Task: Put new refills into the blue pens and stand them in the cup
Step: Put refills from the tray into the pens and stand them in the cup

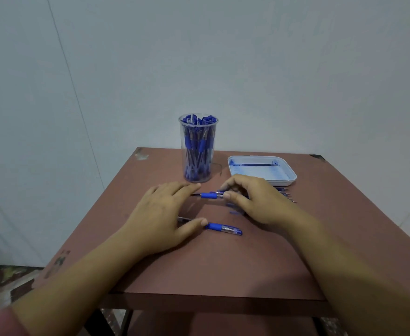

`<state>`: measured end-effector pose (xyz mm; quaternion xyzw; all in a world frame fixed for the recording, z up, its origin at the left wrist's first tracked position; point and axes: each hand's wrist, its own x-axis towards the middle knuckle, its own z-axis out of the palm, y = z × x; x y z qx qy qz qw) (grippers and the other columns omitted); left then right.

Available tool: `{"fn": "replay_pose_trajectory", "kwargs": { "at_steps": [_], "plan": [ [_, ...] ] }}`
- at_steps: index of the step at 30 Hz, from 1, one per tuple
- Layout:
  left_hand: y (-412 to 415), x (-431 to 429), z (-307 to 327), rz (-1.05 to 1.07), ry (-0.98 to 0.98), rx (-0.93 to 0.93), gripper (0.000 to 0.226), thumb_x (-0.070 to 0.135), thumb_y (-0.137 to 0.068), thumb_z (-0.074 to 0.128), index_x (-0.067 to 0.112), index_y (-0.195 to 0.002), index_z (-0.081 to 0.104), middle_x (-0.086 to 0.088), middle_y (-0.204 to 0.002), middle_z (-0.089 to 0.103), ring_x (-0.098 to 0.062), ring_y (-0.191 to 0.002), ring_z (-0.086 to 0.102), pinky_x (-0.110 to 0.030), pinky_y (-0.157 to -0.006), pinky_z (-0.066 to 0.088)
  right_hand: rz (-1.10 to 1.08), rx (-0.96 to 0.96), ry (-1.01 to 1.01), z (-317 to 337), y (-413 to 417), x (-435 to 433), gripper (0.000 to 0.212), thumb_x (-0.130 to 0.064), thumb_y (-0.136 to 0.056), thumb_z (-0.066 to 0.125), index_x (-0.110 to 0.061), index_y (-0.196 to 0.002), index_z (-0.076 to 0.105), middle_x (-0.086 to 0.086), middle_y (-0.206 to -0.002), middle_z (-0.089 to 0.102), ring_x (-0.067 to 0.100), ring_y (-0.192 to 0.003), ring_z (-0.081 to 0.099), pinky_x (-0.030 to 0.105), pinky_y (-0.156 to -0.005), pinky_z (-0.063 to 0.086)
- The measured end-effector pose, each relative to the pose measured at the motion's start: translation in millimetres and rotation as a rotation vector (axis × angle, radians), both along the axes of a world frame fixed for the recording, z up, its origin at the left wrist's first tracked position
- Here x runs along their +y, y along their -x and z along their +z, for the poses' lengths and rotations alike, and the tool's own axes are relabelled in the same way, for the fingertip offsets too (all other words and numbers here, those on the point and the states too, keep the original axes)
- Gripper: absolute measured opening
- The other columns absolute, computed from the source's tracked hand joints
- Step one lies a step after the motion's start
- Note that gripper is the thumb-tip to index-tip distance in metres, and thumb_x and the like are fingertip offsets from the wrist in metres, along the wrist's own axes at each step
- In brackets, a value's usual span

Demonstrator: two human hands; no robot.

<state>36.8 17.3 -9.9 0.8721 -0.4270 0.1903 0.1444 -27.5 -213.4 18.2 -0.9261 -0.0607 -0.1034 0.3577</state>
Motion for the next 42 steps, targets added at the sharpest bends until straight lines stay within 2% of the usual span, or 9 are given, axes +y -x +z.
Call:
{"fn": "replay_pose_trajectory", "kwargs": {
  "at_steps": [4, 7, 11, 16, 24, 28, 32, 37, 42],
  "plan": [
    [-10.1, -12.0, 11.1, -0.080, 0.060, -0.047, 0.047, 0.048, -0.090, 0.056, 0.029, -0.133, 0.053, 0.009, -0.122, 0.062, -0.013, -0.107, 0.057, -0.025, -0.091, 0.038, -0.021, 0.021, -0.131, -0.2, -2.3, -1.7, 0.010, -0.023, -0.097, 0.056, -0.031, -0.096, 0.063, -0.008, -0.092, 0.070, 0.004, -0.090, 0.067, 0.022, -0.079, 0.054],
    [-12.6, -16.8, 15.3, -0.140, 0.091, -0.043, 0.036, 0.035, -0.092, 0.053, 0.035, -0.128, 0.053, 0.011, -0.111, 0.064, -0.012, -0.094, 0.061, -0.025, -0.076, 0.049, -0.016, 0.042, -0.224, -0.9, -3.8, -1.6, 0.010, -0.021, -0.097, 0.057, -0.027, -0.095, 0.064, -0.005, -0.094, 0.072, 0.008, -0.093, 0.068, 0.029, -0.085, 0.055],
    [-12.9, -19.2, 8.3, -0.159, 0.121, -0.030, 0.037, 0.027, -0.092, 0.042, 0.043, -0.123, 0.053, 0.013, -0.103, 0.060, -0.013, -0.080, 0.061, -0.034, -0.059, 0.052, -0.009, 0.014, -0.379, -1.5, -3.3, 3.0, 0.006, -0.020, -0.095, 0.061, -0.021, -0.095, 0.067, -0.001, -0.092, 0.073, 0.007, -0.088, 0.068, 0.022, -0.079, 0.053],
    [-17.4, -18.9, -1.0, -0.179, 0.253, 0.194, 0.035, 0.027, -0.096, 0.048, 0.045, -0.125, 0.055, 0.017, -0.105, 0.060, -0.004, -0.087, 0.058, -0.027, -0.073, 0.051, -0.019, -0.062, -0.377, -6.5, -4.8, 6.7, 0.014, -0.015, -0.090, 0.067, -0.028, -0.091, 0.070, -0.003, -0.087, 0.074, 0.006, -0.083, 0.068, 0.018, -0.073, 0.052],
    [-24.5, -20.0, 2.0, -0.255, 0.271, 0.488, 0.038, 0.016, -0.099, 0.052, 0.037, -0.129, 0.060, 0.026, -0.120, 0.063, 0.003, -0.110, 0.059, -0.024, -0.096, 0.048, -0.004, -0.118, -0.211, -3.7, -9.1, 4.6, 0.023, -0.011, -0.090, 0.066, -0.034, -0.086, 0.069, -0.009, -0.083, 0.072, 0.003, -0.080, 0.066, 0.013, -0.072, 0.049],
    [-27.6, -10.8, 0.6, -0.249, 0.258, 0.499, 0.041, 0.017, -0.099, 0.050, 0.048, -0.125, 0.059, 0.030, -0.117, 0.064, 0.008, -0.105, 0.059, -0.015, -0.088, 0.045, -0.085, -0.171, -0.167, -1.2, -6.9, -15.3, 0.030, -0.008, -0.089, 0.066, -0.037, -0.081, 0.067, -0.021, -0.080, 0.070, -0.001, -0.079, 0.065, 0.014, -0.075, 0.047],
    [-27.6, -9.5, 0.2, -0.237, 0.259, 0.503, 0.038, 0.028, -0.097, 0.050, 0.053, -0.125, 0.056, 0.024, -0.112, 0.068, -0.019, -0.091, 0.066, -0.033, -0.087, 0.052, -0.093, -0.120, -0.097, -1.5, -5.7, -22.4, 0.020, -0.017, -0.088, 0.069, -0.037, -0.085, 0.069, -0.013, -0.082, 0.072, 0.005, -0.077, 0.065, 0.018, -0.073, 0.050],
    [-25.9, -12.5, -0.8, -0.196, 0.322, 0.410, 0.028, 0.025, -0.092, 0.065, 0.039, -0.116, 0.068, 0.037, -0.090, 0.064, 0.001, -0.079, 0.061, -0.013, -0.073, 0.043, -0.034, -0.111, -0.015, -5.4, -4.4, -10.7, 0.013, -0.026, -0.083, 0.075, -0.034, -0.086, 0.066, -0.016, -0.069, 0.062, 0.003, -0.060, 0.050, 0.015, -0.059, 0.042],
    [-26.5, -9.6, -2.3, -0.160, 0.334, 0.367, 0.021, 0.037, -0.086, 0.071, 0.038, -0.106, 0.073, 0.028, -0.093, 0.069, -0.001, -0.084, 0.064, -0.028, -0.076, 0.054, -0.007, -0.128, 0.264, -4.1, 8.2, -3.0, 0.014, -0.037, -0.077, 0.077, -0.028, -0.080, 0.067, -0.017, -0.070, 0.059, 0.002, -0.079, 0.055, 0.018, -0.065, 0.040]
  ]
}}
